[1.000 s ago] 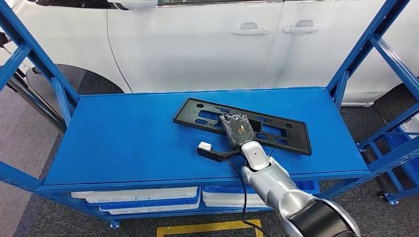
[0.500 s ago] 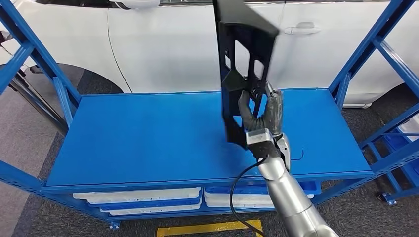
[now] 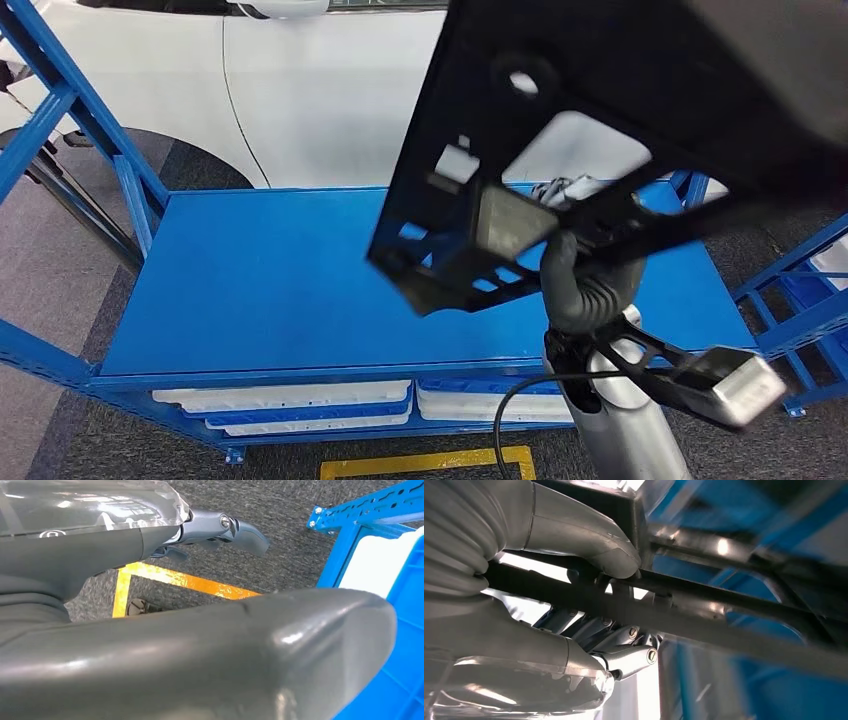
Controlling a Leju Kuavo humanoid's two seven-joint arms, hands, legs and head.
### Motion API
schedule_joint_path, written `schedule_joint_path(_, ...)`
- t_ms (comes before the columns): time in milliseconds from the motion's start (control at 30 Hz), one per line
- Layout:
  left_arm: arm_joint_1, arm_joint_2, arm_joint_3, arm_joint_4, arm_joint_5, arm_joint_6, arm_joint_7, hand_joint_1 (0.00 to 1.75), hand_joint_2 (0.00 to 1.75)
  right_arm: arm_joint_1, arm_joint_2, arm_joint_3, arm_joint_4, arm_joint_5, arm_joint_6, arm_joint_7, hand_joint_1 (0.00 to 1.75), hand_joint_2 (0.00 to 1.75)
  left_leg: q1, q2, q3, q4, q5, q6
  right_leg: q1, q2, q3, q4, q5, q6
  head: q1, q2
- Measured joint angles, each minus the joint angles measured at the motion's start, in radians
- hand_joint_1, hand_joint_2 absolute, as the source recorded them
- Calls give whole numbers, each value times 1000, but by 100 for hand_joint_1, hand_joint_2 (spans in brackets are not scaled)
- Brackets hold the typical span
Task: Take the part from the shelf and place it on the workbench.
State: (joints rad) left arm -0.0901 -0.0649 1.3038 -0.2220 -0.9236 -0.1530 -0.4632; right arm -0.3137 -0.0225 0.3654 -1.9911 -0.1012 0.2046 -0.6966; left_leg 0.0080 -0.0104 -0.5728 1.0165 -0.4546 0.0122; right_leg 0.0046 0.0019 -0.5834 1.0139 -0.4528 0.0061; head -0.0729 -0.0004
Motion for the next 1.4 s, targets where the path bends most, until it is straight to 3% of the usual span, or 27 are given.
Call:
schedule_joint_path(67,0,0,0,0,0,0,0,0,0,1,0,0,-1,-2,2,0,175,175,0,0,0,0,0,-1,0,0,0,0,0,0,0,0)
schedule_joint_path(133,1,0,5,0,4,4,16,0,0,14,3,9,-22,-62,58,2,175,175,1,0,1,-1,-1,-9,-2,-1,1,-2,4,-8,0,0)
schedule_joint_path(200,2,-1,16,0,7,26,56,0,0,38,14,37,-43,-148,155,11,175,175,3,2,-51,147,-88,-28,-5,-5,-5,-9,16,-25,0,0)
schedule_joint_path(267,4,-2,24,0,3,45,82,0,0,54,22,58,-45,-175,203,12,175,175,4,4,-91,277,-157,-37,-6,-9,-16,-11,27,-32,0,0)
schedule_joint_path(300,5,-2,25,0,2,48,84,0,0,57,22,61,-45,-174,206,8,175,175,4,4,-67,240,-135,-37,-6,-9,-21,-8,29,-31,0,0)
schedule_joint_path(367,5,-2,26,0,-1,53,88,0,0,61,24,64,-45,-174,210,3,175,175,3,4,16,96,-79,-31,-6,-8,-28,0,33,-26,0,0)
schedule_joint_path(433,4,-2,26,0,-6,62,92,0,0,69,30,65,-45,-174,222,2,175,175,0,3,62,2,-52,-20,-3,-8,-34,6,38,-17,0,0)
schedule_joint_path(533,8,-4,26,0,-8,71,94,0,0,95,38,56,-43,-171,287,2,175,175,-2,3,55,-7,-38,-2,-2,-6,-40,8,49,0,0,0)
schedule_joint_path(567,9,-5,27,0,-6,72,93,0,0,103,39,50,-40,-171,317,2,175,175,0,5,50,-8,-29,6,-3,-5,-47,18,36,5,0,0)
schedule_joint_path(633,8,-6,28,0,-2,73,91,0,0,111,39,36,-30,-171,360,2,175,175,4,9,32,-12,-9,17,-6,-2,-78,91,-35,14,0,0)
schedule_joint_path(700,8,-6,28,0,2,72,89,0,0,112,40,28,-18,-171,366,2,175,175,3,11,6,-10,9,21,-10,-2,-120,222,-123,22,0,0)
schedule_joint_path(733,8,-6,29,0,3,69,89,0,0,111,39,26,-10,-173,360,2,175,175,2,11,-7,-9,17,21,-12,-2,-129,273,-144,24,0,0)
schedule_joint_path(767,8,-6,29,0,3,66,88,0,0,109,38,25,-2,-176,350,2,175,175,2,11,-20,-6,26,20,-12,-2,-122,294,-145,25,0,0)
schedule_joint_path(800,8,-6,29,0,3,62,88,0,0,105,36,26,6,-179,339,2,175,175,2,11,-33,-4,33,18,-13,-2,-95,274,-127,24,0,0)
schedule_joint_path(867,7,-6,29,0,3,57,88,0,0,94,32,28,18,-185,320,2,175,175,2,10,-54,2,48,13,-11,-2,3,144,-84,16,0,0)
schedule_joint_path(933,7,-7,29,0,3,55,86,0,0,83,29,32,24,-187,313,2,175,175,0,9,-64,3,62,4,-5,-1,83,20,-72,5,0,0)
schedule_joint_path(967,8,-7,29,0,3,55,86,0,0,79,28,33,27,-188,312,2,175,175,1,8,-65,1,71,-3,-1,-1,99,-9,-74,1,0,0)
schedule_joint_path(1067,9,-7,29,0,2,55,84,0,0,71,26,35,35,-189,310,2,175,175,1,7,-73,-4,79,-20,-2,-4,86,-23,-49,-17,0,0)
schedule_joint_path(1100,10,-7,29,0,1,54,84,0,0,69,26,37,37,-188,306,2,175,175,2,7,-82,12,55,-25,-5,-6,76,-26,-37,-26,0,0)
schedule_joint_path(1133,11,-7,29,0,-3,50,84,0,0,67,25,39,38,-187,298,2,175,175,2,7,-98,49,11,-28,-8,-8,63,-29,-23,-32,0,0)
schedule_joint_path(1200,11,-8,28,0,-19,37,84,0,0,65,18,41,39,-186,279,2,175,175,4,7,-133,174,-91,-34,-6,-9,31,-28,1,-38,0,0)
schedule_joint_path(1233,10,-8,26,0,-28,29,84,0,0,65,11,41,39,-186,272,2,175,175,5,7,-144,237,-120,-36,-4,-9,14,-27,13,-38,0,0)
schedule_joint_path(1267,10,-8,25,0,-35,24,85,0,0,65,3,40,39,-186,269,2,175,175,5,7,-143,278,-122,-36,-3,-9,-3,-24,25,-38,0,0)
schedule_joint_path(1300,10,-8,23,0,-40,21,86,0,0,66,-5,38,39,-185,268,2,175,175,5,7,-126,287,-103,-36,-2,-10,-20,-21,36,-36,0,0)
schedule_joint_path(1333,10,-8,22,0,-43,20,88,0,0,66,-11,35,39,-185,268,2,175,175,4,7,-88,258,-73,-33,-1,-9,-37,-17,46,-34,0,0)
schedule_joint_path(1367,9,-8,20,0,-45,19,88,0,0,65,-16,32,39,-185,267,2,175,175,4,7,-35,198,-50,-29,-1,-9,-51,-12,56,-32,0,0)
schedule_joint_path(1400,8,-8,19,0,-47,19,89,0,0,65,-20,30,38,-185,267,2,175,175,2,7,26,117,-48,-24,1,-9,-63,-7,64,-28,0,0)
